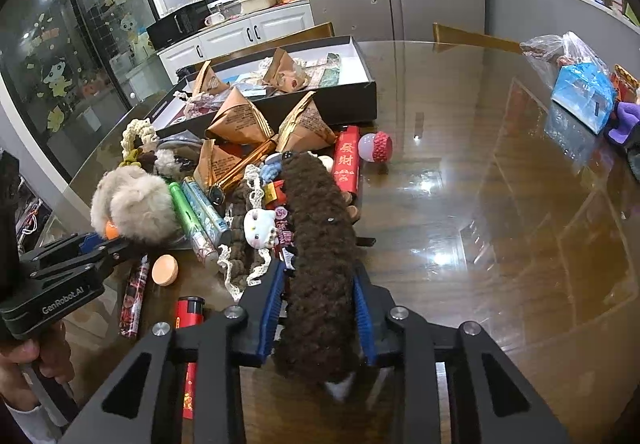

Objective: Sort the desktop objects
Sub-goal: 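Grasp the white fluffy plush with the left gripper while the right grasps the brown fuzzy plush, then lift both plush toys up from the heap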

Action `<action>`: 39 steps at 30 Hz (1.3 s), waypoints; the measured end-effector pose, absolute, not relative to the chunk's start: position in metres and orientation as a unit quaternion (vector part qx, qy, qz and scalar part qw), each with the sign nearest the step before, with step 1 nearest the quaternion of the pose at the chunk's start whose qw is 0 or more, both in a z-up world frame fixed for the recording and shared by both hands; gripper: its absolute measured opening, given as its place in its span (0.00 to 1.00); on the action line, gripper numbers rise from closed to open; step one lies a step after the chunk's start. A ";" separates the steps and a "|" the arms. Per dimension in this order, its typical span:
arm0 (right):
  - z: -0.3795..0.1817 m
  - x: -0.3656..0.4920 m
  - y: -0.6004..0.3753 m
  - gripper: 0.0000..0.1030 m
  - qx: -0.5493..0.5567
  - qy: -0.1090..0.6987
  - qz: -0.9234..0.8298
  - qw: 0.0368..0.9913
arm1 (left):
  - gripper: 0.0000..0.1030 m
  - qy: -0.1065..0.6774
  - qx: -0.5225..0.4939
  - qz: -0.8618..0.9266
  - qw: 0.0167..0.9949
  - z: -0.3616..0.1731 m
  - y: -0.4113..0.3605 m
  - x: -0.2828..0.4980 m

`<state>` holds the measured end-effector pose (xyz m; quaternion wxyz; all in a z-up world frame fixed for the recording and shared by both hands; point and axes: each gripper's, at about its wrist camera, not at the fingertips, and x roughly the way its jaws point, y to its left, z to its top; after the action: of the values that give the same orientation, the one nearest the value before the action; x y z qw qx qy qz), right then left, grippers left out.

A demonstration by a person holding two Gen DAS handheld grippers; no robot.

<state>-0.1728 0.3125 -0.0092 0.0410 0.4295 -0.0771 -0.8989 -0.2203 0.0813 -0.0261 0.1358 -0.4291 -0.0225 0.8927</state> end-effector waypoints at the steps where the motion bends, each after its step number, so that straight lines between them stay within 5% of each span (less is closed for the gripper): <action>1: -0.008 -0.173 0.313 0.32 0.428 -0.078 -0.899 0.040 | 0.34 -0.024 -0.428 0.893 0.136 -0.025 0.081 -0.219; 13: 0.011 -0.163 0.321 0.32 0.402 -0.092 -0.910 0.036 | 0.33 -0.041 -0.398 0.908 0.128 0.005 0.059 -0.200; 15: 0.015 -0.161 0.320 0.32 0.398 -0.091 -0.912 0.037 | 0.19 -0.040 -0.393 0.911 0.121 0.010 0.054 -0.197; 16: 0.017 -0.160 0.320 0.32 0.396 -0.092 -0.913 0.037 | 0.01 -0.040 -0.392 0.912 0.119 0.012 0.052 -0.196; 30: 0.036 -0.147 0.306 0.32 0.380 -0.082 -0.920 0.056 | 0.01 -0.037 -0.401 0.905 0.135 0.014 0.047 -0.189; 33: 0.033 -0.146 0.306 0.32 0.386 -0.080 -0.917 0.055 | 0.12 -0.051 -0.403 0.902 0.148 0.012 0.048 -0.182; 38: 0.030 -0.146 0.308 0.32 0.391 -0.082 -0.915 0.056 | 0.58 -0.040 -0.410 0.896 0.165 0.011 0.059 -0.173; 39: 0.029 -0.146 0.308 0.32 0.392 -0.082 -0.915 0.058 | 0.60 -0.037 -0.408 0.897 0.167 0.010 0.062 -0.172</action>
<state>-0.1460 0.3078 0.0294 0.0584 0.3918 -0.0819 -0.9145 -0.1719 0.0623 0.0097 0.1670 -0.4081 -0.0372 0.8968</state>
